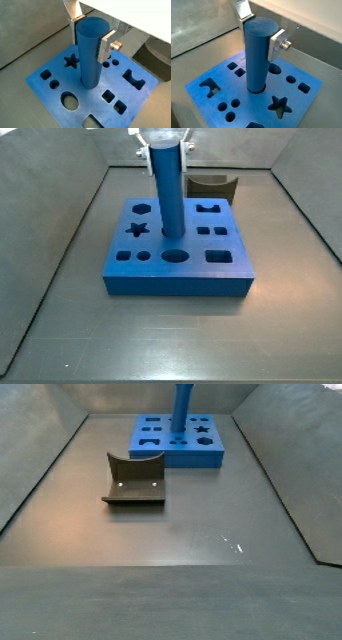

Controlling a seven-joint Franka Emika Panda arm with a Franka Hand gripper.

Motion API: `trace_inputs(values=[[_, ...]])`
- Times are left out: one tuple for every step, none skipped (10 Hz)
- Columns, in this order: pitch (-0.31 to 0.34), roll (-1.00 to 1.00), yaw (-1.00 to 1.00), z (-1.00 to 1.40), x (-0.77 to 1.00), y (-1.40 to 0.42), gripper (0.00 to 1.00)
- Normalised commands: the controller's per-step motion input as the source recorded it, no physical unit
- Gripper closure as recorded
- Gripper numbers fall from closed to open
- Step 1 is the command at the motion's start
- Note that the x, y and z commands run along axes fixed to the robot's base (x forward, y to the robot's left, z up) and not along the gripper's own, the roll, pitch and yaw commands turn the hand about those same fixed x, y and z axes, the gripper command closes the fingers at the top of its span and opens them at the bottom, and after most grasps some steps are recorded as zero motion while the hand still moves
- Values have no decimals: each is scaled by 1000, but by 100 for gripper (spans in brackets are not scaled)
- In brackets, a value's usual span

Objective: Insert the round object.

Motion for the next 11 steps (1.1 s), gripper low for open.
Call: trace_inputs(values=[[-34,16,-40,-214,0,106,100],[-74,10,-17,-257,-20,34,100],[-111,36,0,-337,0,0,100],[-120,40,0,-371,0,0,100],[-123,39,0,-380,6,0,100],[-117,31,0,-357,29,0,100],[-121,30,0,-346,9,0,100],[-169,9,0,-397,17,-14,100],[-314,0,-63,-389,26,-80,100],[-371,-27,-83,-320,111,-63,100],[-404,-56,-77,-291,111,-17,100]])
